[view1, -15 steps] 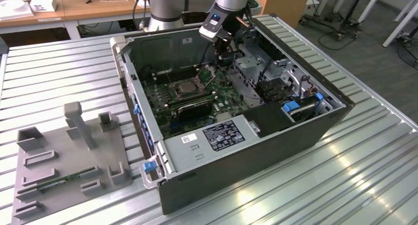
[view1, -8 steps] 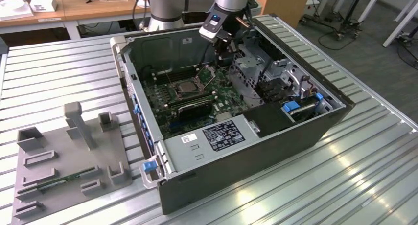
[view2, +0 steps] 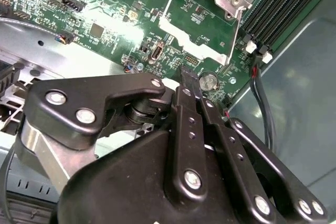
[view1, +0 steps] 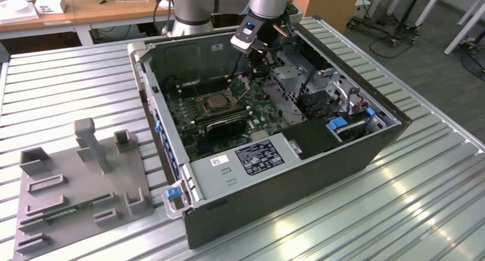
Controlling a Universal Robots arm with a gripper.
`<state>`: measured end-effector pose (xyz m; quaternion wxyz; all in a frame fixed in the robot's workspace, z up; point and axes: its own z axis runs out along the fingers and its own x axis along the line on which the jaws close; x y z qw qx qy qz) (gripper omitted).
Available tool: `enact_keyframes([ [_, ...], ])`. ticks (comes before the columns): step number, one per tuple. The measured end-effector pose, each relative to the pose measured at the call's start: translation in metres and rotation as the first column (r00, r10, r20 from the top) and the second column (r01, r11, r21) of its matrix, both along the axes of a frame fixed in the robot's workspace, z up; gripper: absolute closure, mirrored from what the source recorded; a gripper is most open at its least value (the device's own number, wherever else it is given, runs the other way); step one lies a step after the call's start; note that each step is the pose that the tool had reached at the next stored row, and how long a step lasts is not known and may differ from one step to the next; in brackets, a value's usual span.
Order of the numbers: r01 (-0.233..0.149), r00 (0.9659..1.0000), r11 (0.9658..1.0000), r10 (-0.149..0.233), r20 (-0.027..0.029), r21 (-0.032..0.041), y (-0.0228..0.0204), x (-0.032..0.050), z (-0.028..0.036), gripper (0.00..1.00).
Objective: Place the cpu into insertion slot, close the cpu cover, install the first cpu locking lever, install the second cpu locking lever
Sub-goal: 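Close the cpu cover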
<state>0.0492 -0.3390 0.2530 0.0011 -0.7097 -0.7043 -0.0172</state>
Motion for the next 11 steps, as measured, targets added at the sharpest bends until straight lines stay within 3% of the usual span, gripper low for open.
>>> enact_keyframes([
  [11,0.000,1.0000,1.0000,0.000,0.0001,-0.0004,0.0000,0.0000,-0.0024,0.89],
])
